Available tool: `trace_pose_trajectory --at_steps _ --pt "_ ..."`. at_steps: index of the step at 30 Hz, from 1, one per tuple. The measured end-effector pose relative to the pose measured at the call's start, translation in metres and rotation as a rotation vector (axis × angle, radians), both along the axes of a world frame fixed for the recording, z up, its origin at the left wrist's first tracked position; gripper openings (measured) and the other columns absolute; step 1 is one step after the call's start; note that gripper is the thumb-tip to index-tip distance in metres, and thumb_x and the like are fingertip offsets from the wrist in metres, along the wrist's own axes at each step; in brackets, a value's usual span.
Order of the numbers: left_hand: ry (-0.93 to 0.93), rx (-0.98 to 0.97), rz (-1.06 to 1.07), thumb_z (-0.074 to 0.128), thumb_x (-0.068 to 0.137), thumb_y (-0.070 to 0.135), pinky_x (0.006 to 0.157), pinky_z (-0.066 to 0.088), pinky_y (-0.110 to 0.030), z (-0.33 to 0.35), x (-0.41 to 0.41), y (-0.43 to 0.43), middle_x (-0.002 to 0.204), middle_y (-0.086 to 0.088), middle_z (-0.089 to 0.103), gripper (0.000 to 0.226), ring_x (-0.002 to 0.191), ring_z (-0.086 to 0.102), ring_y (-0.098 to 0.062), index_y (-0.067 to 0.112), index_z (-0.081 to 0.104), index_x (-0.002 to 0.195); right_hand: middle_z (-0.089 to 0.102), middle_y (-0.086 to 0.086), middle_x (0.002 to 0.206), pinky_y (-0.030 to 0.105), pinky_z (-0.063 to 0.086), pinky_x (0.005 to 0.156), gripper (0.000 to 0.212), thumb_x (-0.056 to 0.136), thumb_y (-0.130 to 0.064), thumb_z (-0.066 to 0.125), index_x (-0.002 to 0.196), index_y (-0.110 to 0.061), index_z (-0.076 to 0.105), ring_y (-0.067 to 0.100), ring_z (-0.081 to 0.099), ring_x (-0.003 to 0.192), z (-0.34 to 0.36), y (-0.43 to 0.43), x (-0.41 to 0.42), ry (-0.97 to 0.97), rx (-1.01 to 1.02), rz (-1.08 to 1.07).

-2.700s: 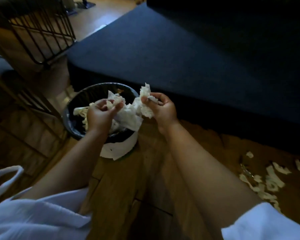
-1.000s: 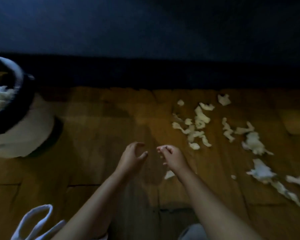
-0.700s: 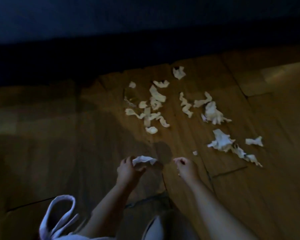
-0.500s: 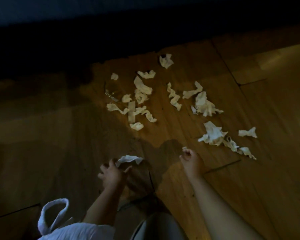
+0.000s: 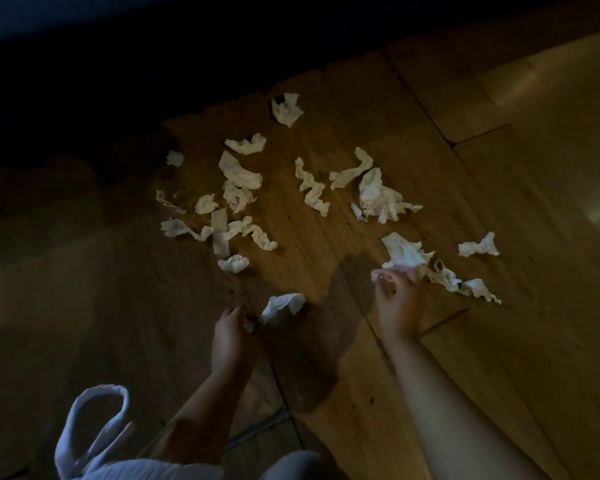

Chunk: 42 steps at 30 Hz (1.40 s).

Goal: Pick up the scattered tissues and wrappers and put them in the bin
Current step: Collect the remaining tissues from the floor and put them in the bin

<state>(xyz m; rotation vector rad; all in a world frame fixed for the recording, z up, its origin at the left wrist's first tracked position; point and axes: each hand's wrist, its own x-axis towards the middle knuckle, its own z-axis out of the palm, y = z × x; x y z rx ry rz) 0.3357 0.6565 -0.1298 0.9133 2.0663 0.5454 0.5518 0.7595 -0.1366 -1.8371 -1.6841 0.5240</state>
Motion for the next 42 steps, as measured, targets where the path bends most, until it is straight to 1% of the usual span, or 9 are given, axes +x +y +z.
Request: trace_pose_trajectory --at_steps 5,10,15,18,22,27,32,37,42 --pt "-0.112 0.068 0.039 0.061 0.085 0.005 0.064 0.05 -0.024 0.002 0.021 0.02 0.087 0.001 0.059 0.011 0.08 0.06 -0.014 0.015 0.058 0.085 0.032 0.01 0.15 0.017 0.03 0.094 0.005 0.079 -0.004 0.068 0.084 -0.003 0.07 0.024 0.029 0.139 -0.006 0.047 0.04 -0.047 -0.307 0.008" --pt "-0.156 0.123 0.076 0.058 0.087 0.005 0.06 0.047 -0.018 0.01 0.036 0.032 0.084 0.007 0.058 0.017 0.078 0.058 -0.011 0.021 0.056 0.093 0.058 0.014 0.121 0.027 0.048 0.09 0.013 0.082 0.0 0.061 0.095 -0.003 0.065 0.024 0.057 0.11 -0.035 0.03 0.031 -0.168 -0.38 0.213" --pt "-0.245 0.139 0.093 0.053 0.09 0.004 0.068 0.049 -0.021 0.015 0.043 0.04 0.093 0.01 0.059 0.037 0.086 0.058 -0.005 0.032 0.053 0.115 0.064 0.009 0.099 0.028 0.053 0.075 0.009 0.082 -0.006 0.064 0.091 -0.008 0.065 0.016 0.061 0.087 -0.01 0.011 0.038 0.048 -0.182 0.021" --pt "-0.257 0.123 0.097 0.053 0.09 0.004 0.078 0.052 -0.03 0.014 0.047 0.04 0.104 0.001 0.061 0.041 0.093 0.06 -0.012 0.023 0.053 0.126 0.059 0.014 0.115 0.03 0.051 0.077 0.029 0.082 -0.007 0.065 0.11 -0.007 0.059 0.025 0.061 0.1 0.003 0.022 0.066 0.175 -0.114 -0.236" --pt "-0.291 0.126 0.097 0.054 0.09 0.005 0.085 0.051 -0.031 0.012 0.055 0.035 0.109 -0.002 0.06 0.044 0.102 0.059 -0.018 0.017 0.049 0.131 0.035 0.016 0.145 0.027 0.042 0.086 0.069 0.082 -0.005 0.066 0.142 -0.011 0.034 0.028 0.049 0.122 0.002 0.039 0.093 0.217 -0.402 -0.316" --pt "-0.312 0.136 0.079 0.052 0.09 0.001 0.089 0.051 -0.035 0.012 0.059 0.032 0.111 -0.003 0.059 0.043 0.102 0.058 -0.017 0.015 0.049 0.13 0.063 0.018 0.122 0.029 0.043 0.09 0.037 0.087 -0.006 0.059 0.123 -0.002 0.057 0.029 0.058 0.113 -0.005 0.04 0.089 0.033 -0.393 -0.136" --pt "-0.292 0.113 0.082 0.054 0.09 0.008 0.086 0.053 -0.037 0.006 0.051 0.035 0.11 -0.002 0.061 0.037 0.099 0.06 -0.015 0.023 0.053 0.123 0.065 0.017 0.115 0.027 0.043 0.075 0.034 0.084 -0.008 0.063 0.118 -0.003 0.061 0.027 0.061 0.103 -0.008 0.041 0.119 0.135 -0.326 -0.399" --pt "-0.236 0.112 0.078 0.056 0.09 0.012 0.074 0.05 -0.024 0.0 0.05 0.038 0.105 0.005 0.059 0.036 0.093 0.057 -0.006 0.022 0.053 0.125 0.059 0.022 0.122 0.036 0.037 0.099 0.023 0.079 -0.004 0.065 0.101 0.004 0.069 0.033 0.045 0.126 -0.022 0.045 0.135 -0.024 -0.372 -0.337" --pt "-0.209 0.119 0.076 0.056 0.09 0.01 0.075 0.05 -0.025 -0.003 0.058 0.046 0.105 0.004 0.059 0.036 0.096 0.059 -0.012 0.019 0.053 0.124 0.062 0.02 0.115 0.026 0.04 0.078 0.022 0.08 0.002 0.062 0.102 0.004 0.068 0.034 0.058 0.107 -0.022 0.056 0.117 0.021 -0.367 -0.307"
